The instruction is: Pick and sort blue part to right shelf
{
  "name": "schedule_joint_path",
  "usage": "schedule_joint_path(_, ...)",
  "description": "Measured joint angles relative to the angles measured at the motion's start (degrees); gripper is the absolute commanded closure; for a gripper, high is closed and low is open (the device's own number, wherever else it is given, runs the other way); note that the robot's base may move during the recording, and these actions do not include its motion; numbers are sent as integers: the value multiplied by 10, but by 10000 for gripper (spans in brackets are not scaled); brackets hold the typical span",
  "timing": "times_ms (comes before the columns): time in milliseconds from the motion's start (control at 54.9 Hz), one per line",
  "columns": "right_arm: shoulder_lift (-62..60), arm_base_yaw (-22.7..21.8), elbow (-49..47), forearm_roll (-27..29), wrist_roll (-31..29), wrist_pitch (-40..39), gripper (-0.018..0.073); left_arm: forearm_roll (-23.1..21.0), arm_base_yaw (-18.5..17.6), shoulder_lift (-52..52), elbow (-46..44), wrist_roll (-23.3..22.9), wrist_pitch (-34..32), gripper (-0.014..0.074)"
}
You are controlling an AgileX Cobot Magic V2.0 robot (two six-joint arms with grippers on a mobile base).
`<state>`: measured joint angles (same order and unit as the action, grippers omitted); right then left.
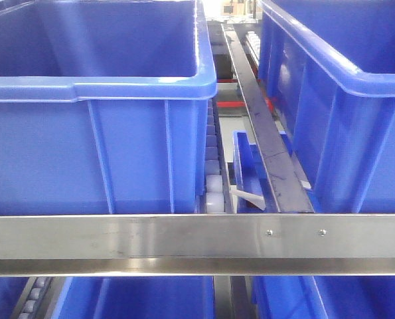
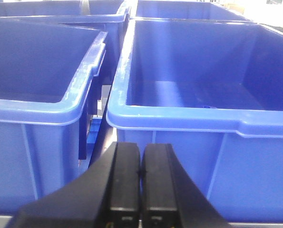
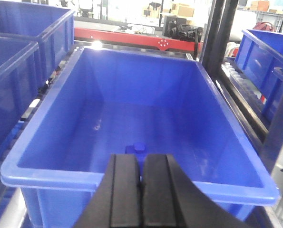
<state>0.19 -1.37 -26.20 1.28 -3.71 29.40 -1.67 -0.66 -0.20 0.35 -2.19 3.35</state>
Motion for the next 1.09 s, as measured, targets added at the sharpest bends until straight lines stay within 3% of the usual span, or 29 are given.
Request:
schedule_joint_path(164,0,0,77,33,0,-71,491,0,0,0,0,0,0,472)
schedule_joint_path(601,-8,11,271,35,0,-236,491,0,0,0,0,1,-1,472)
schedule_joint_path(1092,-8,11,278,35,4,-277,491,0,0,0,0,1,-1,472)
